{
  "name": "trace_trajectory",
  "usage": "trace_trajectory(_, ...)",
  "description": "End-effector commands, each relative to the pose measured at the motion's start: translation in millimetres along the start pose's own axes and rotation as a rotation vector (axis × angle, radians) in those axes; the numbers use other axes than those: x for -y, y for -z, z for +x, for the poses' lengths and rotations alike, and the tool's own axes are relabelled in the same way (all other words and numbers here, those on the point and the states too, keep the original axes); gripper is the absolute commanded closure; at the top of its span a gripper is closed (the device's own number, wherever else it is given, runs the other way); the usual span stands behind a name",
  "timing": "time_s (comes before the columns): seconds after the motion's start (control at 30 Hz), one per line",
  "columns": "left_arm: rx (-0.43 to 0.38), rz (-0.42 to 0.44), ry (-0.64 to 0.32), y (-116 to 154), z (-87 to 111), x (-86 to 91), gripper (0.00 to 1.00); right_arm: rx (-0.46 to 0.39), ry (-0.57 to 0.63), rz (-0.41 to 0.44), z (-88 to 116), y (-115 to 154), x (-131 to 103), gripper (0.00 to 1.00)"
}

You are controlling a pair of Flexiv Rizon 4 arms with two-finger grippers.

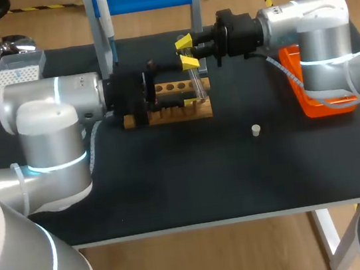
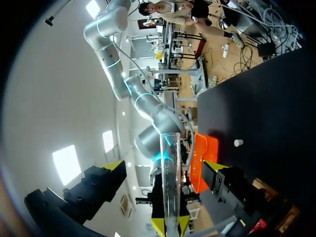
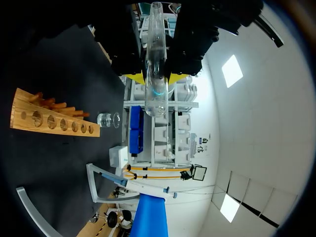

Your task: Invert the test tube, pick up the pipette, mount the tip to pipette, aspirate from beaker and dispense into the tube, eject the tip, return the pipette, and cap with the stopper.

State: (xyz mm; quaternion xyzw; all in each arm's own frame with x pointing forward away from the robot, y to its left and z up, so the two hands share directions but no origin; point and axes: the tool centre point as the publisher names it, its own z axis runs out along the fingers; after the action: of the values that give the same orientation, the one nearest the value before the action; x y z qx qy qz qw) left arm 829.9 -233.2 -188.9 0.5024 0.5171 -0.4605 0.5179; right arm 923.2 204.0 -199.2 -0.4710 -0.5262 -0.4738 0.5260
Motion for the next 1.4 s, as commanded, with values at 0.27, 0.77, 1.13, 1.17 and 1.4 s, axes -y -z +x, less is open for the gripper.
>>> trace_trajectory(0.27,-0.009,-0.01,0.007,-13.6,-1.0,-3.6,0.18,0.003,0.0,0.001,1.0,0.9,0.3,1.0)
trace_trajectory(0.77,-0.013,-0.019,0.023,-10.5,-0.9,-3.6,0.57,0.003,0.0,0.001,1.0,0.9,0.3,1.0)
trace_trajectory(1.13,-0.011,-0.021,0.045,-9.2,-0.6,-4.7,1.0,0.003,0.0,0.001,1.0,0.9,0.3,1.0)
trace_trajectory(1.17,-0.011,-0.023,0.048,-9.0,-0.6,-5.0,1.0,0.003,0.0,0.001,1.0,0.9,0.3,1.0)
trace_trajectory(1.4,-0.021,-0.057,0.07,-8.6,-0.6,-6.6,1.0,0.003,0.0,0.001,1.0,0.9,0.3,0.0)
